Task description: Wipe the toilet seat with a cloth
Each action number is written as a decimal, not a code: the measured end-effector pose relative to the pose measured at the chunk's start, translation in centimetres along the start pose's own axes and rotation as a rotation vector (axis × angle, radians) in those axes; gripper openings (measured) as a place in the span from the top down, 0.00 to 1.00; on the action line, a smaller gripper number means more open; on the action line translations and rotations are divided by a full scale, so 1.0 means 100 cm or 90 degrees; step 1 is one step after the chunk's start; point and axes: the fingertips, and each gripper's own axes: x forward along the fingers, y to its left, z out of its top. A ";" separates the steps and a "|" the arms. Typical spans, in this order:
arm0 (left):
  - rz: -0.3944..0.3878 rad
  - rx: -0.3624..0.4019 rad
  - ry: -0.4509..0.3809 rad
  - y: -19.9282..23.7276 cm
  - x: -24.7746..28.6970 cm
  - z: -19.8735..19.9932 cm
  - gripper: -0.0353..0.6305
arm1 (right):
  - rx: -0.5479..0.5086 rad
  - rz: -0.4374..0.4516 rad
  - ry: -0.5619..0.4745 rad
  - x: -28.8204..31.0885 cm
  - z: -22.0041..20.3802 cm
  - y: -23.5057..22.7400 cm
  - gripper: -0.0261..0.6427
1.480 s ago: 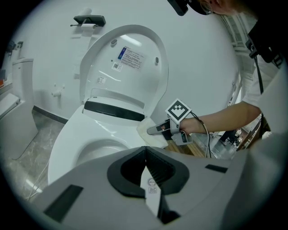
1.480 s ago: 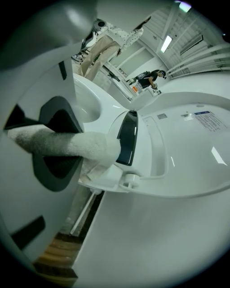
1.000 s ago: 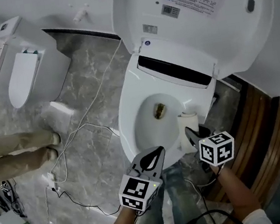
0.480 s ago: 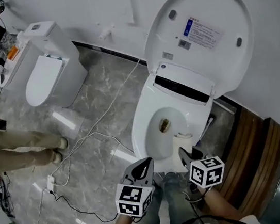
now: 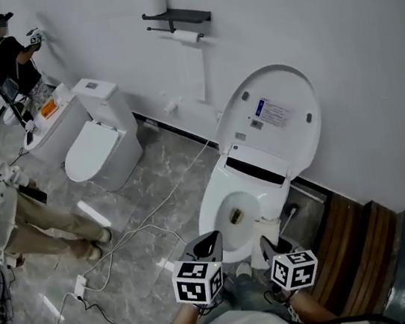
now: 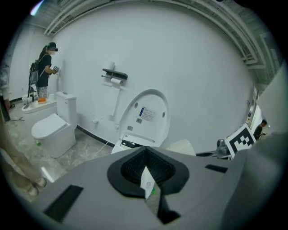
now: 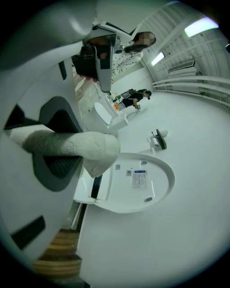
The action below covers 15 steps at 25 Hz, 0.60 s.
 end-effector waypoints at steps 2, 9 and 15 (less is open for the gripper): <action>0.014 0.008 -0.003 -0.005 -0.006 0.011 0.93 | 0.015 -0.012 -0.021 -0.011 0.016 0.002 0.81; -0.002 0.048 -0.006 -0.041 0.001 0.030 0.93 | 0.014 -0.010 -0.061 -0.028 0.052 0.016 0.81; -0.014 0.026 0.016 -0.056 0.007 0.031 0.93 | 0.045 0.001 -0.061 -0.036 0.059 0.010 0.81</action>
